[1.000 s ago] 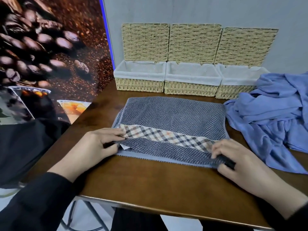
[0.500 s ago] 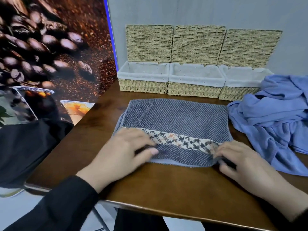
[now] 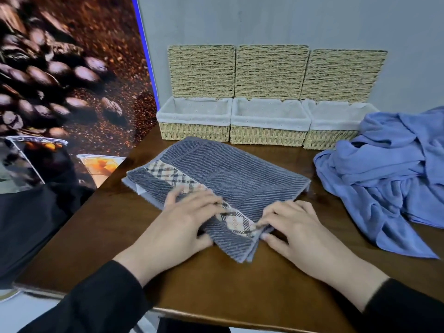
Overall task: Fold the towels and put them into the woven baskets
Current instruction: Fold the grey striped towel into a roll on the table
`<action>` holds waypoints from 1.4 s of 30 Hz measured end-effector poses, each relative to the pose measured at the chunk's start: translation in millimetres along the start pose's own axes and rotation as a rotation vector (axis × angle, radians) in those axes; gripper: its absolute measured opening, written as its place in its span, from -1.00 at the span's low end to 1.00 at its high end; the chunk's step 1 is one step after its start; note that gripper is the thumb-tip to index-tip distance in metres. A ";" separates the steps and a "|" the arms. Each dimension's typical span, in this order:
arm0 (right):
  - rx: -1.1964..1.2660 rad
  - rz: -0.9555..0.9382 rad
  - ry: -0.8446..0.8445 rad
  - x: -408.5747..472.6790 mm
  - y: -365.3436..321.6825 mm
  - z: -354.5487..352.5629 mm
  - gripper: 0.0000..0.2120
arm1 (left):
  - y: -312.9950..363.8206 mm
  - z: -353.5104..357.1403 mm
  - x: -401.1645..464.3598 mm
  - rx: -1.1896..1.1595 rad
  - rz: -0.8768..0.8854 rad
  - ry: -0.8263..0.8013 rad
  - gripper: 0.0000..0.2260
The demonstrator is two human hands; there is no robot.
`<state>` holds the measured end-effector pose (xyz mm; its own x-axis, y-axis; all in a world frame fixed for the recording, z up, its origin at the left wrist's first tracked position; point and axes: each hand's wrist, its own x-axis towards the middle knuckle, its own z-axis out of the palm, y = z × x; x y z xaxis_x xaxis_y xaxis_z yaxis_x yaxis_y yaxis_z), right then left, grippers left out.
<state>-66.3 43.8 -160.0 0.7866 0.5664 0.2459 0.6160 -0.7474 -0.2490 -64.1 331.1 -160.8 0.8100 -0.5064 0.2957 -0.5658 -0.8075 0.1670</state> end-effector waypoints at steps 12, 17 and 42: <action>0.034 0.212 0.235 11.6 26.8 -1.0 -0.86 | 33.5 3.6 7.4 -0.568 -0.146 0.195 -0.56; 0.027 0.368 0.346 18.4 38.2 -9.8 -0.89 | 36.9 -3.4 2.9 -0.698 -0.188 0.331 -0.41; -0.117 0.064 0.007 -3.5 39.3 -96.7 -0.82 | 6.7 -106.0 23.4 -0.686 -0.592 0.806 -0.72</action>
<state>-48.9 -21.1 -80.0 0.8236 0.5138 0.2400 0.5549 -0.8176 -0.1536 -65.3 345.9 -53.0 0.7807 0.4175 0.4650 -0.3028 -0.3982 0.8659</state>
